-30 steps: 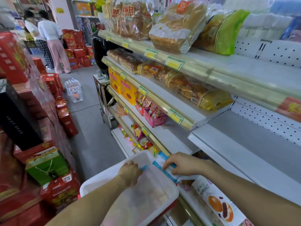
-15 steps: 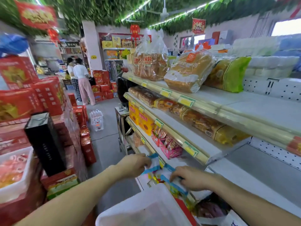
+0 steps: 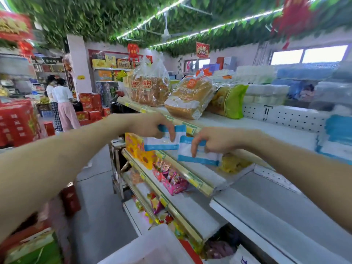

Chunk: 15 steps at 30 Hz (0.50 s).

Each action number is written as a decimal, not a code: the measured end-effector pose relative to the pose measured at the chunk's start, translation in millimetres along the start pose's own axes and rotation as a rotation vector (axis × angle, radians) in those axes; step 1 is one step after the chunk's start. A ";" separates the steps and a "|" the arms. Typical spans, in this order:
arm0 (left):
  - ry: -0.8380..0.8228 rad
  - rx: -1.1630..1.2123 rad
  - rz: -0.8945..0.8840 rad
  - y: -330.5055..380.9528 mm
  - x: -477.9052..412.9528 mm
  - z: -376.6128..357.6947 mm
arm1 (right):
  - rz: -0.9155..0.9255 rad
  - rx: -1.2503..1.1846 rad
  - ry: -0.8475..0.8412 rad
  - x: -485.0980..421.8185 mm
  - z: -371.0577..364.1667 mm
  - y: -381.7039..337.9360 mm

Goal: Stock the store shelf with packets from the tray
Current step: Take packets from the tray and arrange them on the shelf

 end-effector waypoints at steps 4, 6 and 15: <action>0.069 0.025 -0.098 36.1 -27.8 35.6 | -0.076 -0.037 0.092 48.4 56.0 9.3; 0.097 0.033 -0.153 58.4 -44.4 46.2 | -0.114 -0.037 0.131 77.0 76.8 18.9; 0.092 0.094 -0.370 174.1 -111.2 53.3 | -0.367 0.014 0.223 208.2 108.2 71.0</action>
Point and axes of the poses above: each hand's wrist, its own x-axis away from the middle knuckle, its own z-axis out of the back of the hand, y = z × x, the point moved 5 cm from there along -x, towards the middle knuckle, and after that the axes turned 5 degrees about -x, right-handed, at the moved point
